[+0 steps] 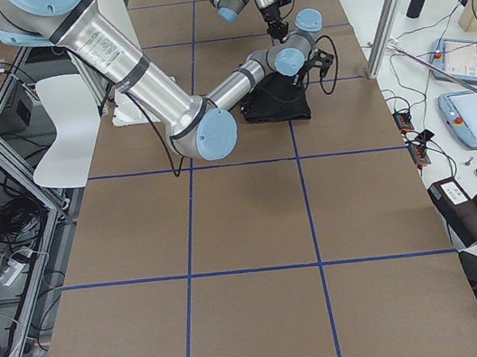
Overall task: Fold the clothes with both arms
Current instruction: 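Lay the folded end on the far half and open both grippers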
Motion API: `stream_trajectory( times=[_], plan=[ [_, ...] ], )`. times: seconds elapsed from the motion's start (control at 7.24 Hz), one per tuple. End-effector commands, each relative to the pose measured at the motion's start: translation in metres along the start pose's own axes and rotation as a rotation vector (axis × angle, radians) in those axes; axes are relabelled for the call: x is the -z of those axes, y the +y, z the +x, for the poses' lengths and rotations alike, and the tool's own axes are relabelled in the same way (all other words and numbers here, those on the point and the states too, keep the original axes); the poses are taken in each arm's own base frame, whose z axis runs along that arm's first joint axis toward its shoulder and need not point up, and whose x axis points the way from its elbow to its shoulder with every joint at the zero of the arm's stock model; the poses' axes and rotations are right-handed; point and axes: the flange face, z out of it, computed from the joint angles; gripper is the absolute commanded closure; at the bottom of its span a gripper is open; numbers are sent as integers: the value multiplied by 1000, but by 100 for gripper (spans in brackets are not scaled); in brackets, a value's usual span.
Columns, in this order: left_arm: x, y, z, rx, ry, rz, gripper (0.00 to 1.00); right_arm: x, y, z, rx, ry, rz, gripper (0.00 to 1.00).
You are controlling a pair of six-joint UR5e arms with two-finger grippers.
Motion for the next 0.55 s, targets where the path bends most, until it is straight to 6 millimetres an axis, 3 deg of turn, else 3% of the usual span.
stream_trajectory(
  times=[0.0,0.41],
  plan=[
    [-28,-16,8,1,22,36,100,-26,-43,23,-9,-8,19,100],
    [-35,-17,19,2,36,51,100,-28,-48,22,-6,-19,20,100]
  ],
)
